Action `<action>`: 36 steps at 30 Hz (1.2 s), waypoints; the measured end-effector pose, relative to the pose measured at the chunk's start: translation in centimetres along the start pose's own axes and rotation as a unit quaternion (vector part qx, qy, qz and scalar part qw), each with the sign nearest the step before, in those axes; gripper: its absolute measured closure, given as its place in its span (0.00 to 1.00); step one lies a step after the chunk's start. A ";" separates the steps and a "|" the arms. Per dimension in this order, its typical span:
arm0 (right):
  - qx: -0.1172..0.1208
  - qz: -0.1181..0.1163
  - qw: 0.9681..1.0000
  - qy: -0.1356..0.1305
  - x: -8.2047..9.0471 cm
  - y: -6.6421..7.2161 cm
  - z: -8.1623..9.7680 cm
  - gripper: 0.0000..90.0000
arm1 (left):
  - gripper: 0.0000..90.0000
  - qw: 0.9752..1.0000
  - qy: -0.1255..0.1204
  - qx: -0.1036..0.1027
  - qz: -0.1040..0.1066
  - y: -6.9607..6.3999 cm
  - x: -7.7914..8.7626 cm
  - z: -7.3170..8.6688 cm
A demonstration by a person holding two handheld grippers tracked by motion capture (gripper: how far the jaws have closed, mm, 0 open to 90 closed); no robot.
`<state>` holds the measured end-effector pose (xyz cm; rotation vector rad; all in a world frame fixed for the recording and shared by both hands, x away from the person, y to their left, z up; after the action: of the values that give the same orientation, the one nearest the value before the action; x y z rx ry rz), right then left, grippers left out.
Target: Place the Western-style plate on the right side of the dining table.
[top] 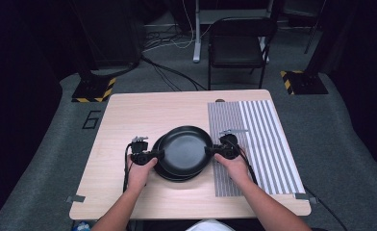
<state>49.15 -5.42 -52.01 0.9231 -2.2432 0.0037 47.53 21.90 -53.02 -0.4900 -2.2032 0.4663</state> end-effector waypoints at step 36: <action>-0.036 0.012 0.999 -0.005 2.2 0.1 -0.1 0.76 | 0.77 0.999 -0.022 0.036 0.007 -0.1 -1.2 -0.9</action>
<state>48.07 -6.65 -50.58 0.8580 -2.2486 -0.0710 48.96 21.39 -53.16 -0.4616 -2.2181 0.5659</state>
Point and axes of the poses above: each handheld gripper's, and its own axes: x roughly backward along the jaws, z roughly out of its underside, y roughly to its left, the point moved 5 cm from there along -x, roughly forward along the jaws, and after that the axes turned 9 degrees about x, right-handed, at the moved point
